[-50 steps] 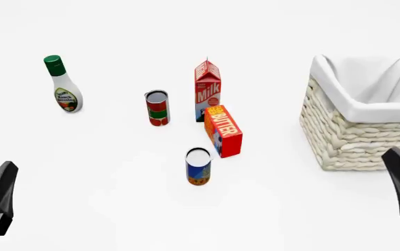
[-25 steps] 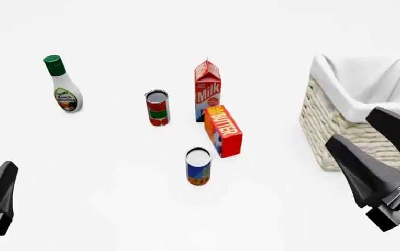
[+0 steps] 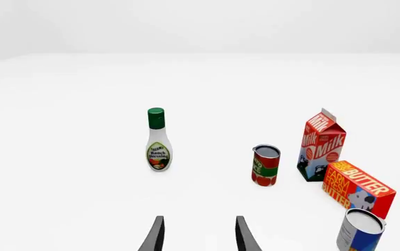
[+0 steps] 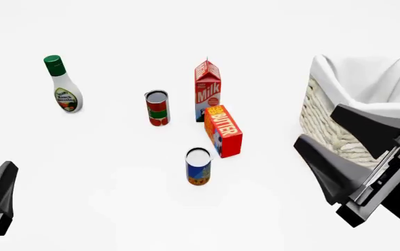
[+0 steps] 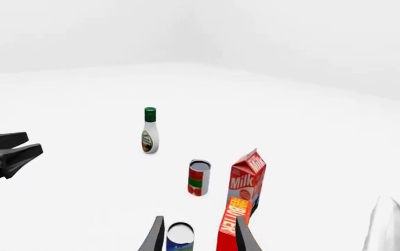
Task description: Pick the alphabet soup and place it in the basket.
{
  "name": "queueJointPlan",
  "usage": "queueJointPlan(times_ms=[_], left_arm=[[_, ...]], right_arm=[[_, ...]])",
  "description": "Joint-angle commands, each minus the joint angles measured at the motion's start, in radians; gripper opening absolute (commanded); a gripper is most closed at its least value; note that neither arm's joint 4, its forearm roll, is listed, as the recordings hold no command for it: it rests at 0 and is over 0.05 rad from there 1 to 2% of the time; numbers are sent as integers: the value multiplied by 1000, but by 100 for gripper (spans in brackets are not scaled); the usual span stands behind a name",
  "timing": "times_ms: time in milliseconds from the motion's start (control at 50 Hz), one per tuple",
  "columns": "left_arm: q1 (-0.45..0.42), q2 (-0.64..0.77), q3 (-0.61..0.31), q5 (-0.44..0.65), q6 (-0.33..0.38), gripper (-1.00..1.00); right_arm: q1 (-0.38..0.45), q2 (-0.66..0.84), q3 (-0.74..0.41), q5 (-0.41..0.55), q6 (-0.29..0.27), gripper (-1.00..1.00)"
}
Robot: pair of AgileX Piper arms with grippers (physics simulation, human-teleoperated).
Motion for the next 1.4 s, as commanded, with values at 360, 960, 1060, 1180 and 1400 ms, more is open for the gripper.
queueJointPlan(times_ms=[360,960,1060,1180,1400], left_arm=[[0,0,0,0,0,100],[0,0,0,0,0,100],[0,0,0,0,0,100],[0,0,0,0,0,100],[0,0,0,0,0,100]], right_arm=[[44,158,-5,-134,6,100],[50,383,-24,-295,22,100],[52,418,-32,-318,25,100],[58,487,-40,-365,32,100],[63,585,-56,-425,41,100]])
